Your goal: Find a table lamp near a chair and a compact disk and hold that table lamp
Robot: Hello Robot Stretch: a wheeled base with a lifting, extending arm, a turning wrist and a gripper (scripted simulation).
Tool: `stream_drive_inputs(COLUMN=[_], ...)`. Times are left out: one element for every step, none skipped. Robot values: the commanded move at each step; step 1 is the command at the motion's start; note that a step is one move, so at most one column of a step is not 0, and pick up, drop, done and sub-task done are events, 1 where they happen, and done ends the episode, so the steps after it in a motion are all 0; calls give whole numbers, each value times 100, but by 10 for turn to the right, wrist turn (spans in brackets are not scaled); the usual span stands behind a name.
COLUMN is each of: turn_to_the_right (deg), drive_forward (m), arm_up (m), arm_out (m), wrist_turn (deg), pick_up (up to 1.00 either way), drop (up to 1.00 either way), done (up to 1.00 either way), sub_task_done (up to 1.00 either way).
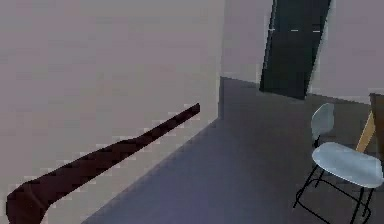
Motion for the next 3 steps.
stream_drive_inputs(turn_to_the_right=[-60,0,240], drive_forward=[0,45,0], arm_up=[0,0,0], arm_out=[0,0,0], wrist_turn=[0,0,0], pick_up=[0,0,0], drop=[0,0,0], done=[0,0,0], sub_task_done=[0,0,0])
